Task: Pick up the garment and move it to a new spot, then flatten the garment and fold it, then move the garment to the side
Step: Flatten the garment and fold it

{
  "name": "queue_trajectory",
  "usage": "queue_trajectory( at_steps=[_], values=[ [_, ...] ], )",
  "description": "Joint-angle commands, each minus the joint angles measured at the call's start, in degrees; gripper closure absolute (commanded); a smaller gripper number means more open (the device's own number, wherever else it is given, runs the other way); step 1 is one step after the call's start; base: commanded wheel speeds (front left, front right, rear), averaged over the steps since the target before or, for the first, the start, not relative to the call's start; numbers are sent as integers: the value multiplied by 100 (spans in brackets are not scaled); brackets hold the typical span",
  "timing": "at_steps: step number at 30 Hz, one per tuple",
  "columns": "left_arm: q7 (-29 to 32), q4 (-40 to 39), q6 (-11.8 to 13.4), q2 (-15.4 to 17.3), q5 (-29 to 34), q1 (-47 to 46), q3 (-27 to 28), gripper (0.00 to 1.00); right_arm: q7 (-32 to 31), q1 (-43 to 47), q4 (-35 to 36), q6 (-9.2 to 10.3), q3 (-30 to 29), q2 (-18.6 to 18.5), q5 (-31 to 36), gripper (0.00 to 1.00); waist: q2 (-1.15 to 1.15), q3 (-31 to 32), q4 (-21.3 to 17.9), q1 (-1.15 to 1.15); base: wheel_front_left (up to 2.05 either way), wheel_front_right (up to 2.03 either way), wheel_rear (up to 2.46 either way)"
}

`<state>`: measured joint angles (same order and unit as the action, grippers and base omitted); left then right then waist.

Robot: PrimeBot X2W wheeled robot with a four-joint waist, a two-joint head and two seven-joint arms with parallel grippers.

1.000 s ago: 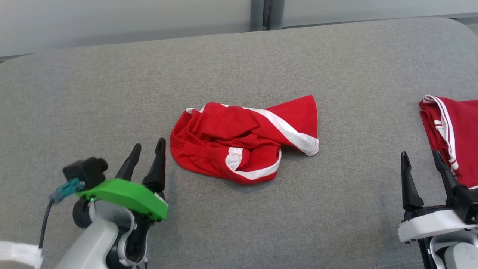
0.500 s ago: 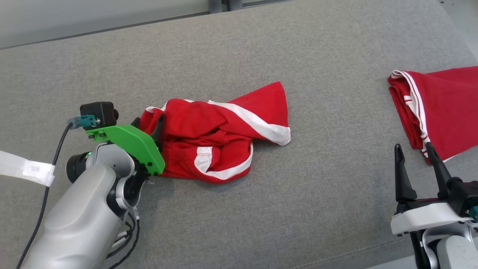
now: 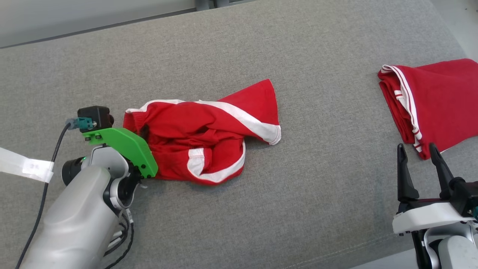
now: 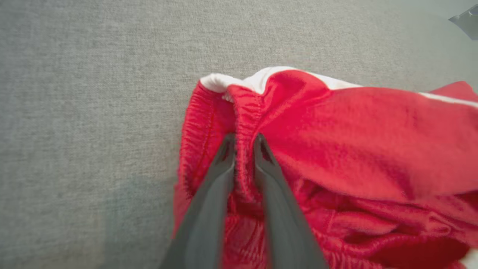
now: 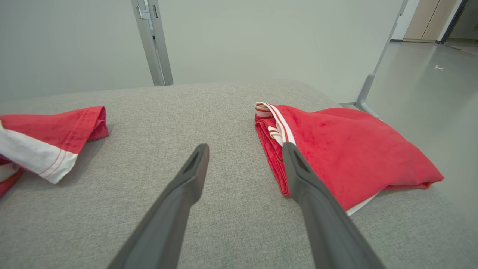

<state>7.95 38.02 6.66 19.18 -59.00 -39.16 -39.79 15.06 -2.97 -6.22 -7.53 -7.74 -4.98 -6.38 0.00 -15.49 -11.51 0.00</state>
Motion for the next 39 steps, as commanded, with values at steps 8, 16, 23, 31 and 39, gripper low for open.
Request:
queue_trajectory(
  at_steps=[8,16,23,31,39],
  values=[
    [-689,-1244,-335,33,17,136,140,100,16,193,11,8,-159,-25,56,0,0,205,296,0,0,0,0],
    [-980,-3554,92,568,109,1518,-12,100,16,423,60,8,-336,-60,75,0,0,341,628,0,0,0,0],
    [-2046,-4281,81,703,448,2960,-153,100,16,494,92,8,-355,-150,73,0,0,343,979,0,0,0,0],
    [-2290,-3370,-225,-37,193,3655,-54,90,16,510,83,8,-352,-243,76,0,0,380,1314,0,0,0,0],
    [-2305,-2284,-124,-632,2,3787,156,6,16,592,93,8,-326,-292,89,0,0,494,1370,0,0,0,0]
  ],
)
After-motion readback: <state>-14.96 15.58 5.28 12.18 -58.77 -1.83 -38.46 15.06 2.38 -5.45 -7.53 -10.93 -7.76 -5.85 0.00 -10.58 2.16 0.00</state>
